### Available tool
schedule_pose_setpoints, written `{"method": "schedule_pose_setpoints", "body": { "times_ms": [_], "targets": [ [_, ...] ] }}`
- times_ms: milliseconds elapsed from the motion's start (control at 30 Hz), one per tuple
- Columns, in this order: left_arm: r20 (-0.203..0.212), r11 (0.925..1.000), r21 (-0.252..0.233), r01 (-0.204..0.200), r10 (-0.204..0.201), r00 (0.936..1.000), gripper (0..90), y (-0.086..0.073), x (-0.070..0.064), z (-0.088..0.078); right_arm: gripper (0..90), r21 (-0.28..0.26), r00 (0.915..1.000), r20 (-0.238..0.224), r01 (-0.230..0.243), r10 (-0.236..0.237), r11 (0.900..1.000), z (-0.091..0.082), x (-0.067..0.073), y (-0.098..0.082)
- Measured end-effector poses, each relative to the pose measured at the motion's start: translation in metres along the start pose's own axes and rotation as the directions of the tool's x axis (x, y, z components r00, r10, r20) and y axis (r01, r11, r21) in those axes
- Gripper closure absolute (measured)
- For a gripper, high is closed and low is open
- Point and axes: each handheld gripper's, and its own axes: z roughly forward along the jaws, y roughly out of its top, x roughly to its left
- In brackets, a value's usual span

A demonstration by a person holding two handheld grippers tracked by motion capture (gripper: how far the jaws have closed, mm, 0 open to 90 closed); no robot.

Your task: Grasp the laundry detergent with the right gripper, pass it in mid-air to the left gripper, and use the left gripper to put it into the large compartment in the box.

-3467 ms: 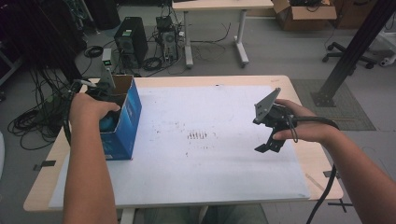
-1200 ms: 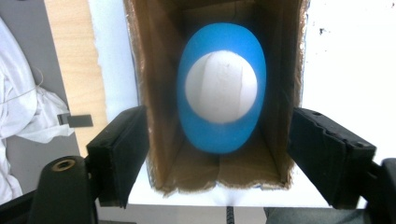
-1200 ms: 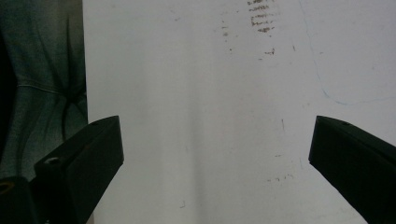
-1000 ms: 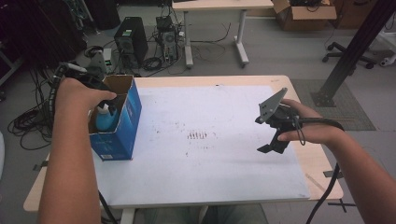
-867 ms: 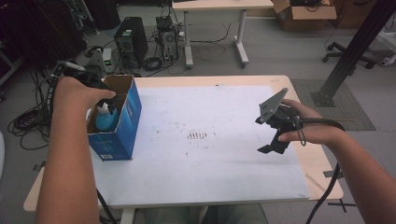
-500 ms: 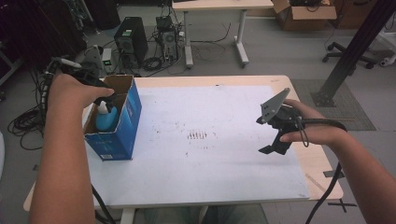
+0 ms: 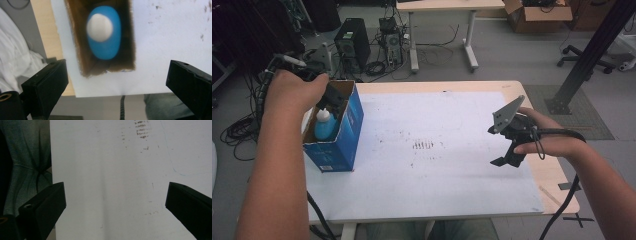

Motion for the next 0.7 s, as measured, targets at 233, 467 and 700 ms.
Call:
{"method": "schedule_pose_setpoints", "body": {
  "times_ms": [233,467,700],
  "targets": [
    [-0.019,0.974,-0.037,-0.223,0.223,0.9747,4.5,0.003,-0.041,-0.019,3.2,-0.003,1.0,0.007,0.002,-0.002,1.0,-0.002,0.001,-0.001],
    [-0.026,0.9041,-0.066,-0.422,0.421,0.9065,4.5,0.006,-0.089,-0.034,3.3,0.001,1.0,0.005,-0.001,0.001,1.0,-0.003,0.001,0.0],
    [-0.009,0.7946,-0.076,-0.602,0.604,0.7973,4.5,0.003,-0.122,-0.037,3.2,-0.004,0.9999,-0.002,0.015,-0.015,1.0,-0.004,0.001,0.002]
  ]
}}
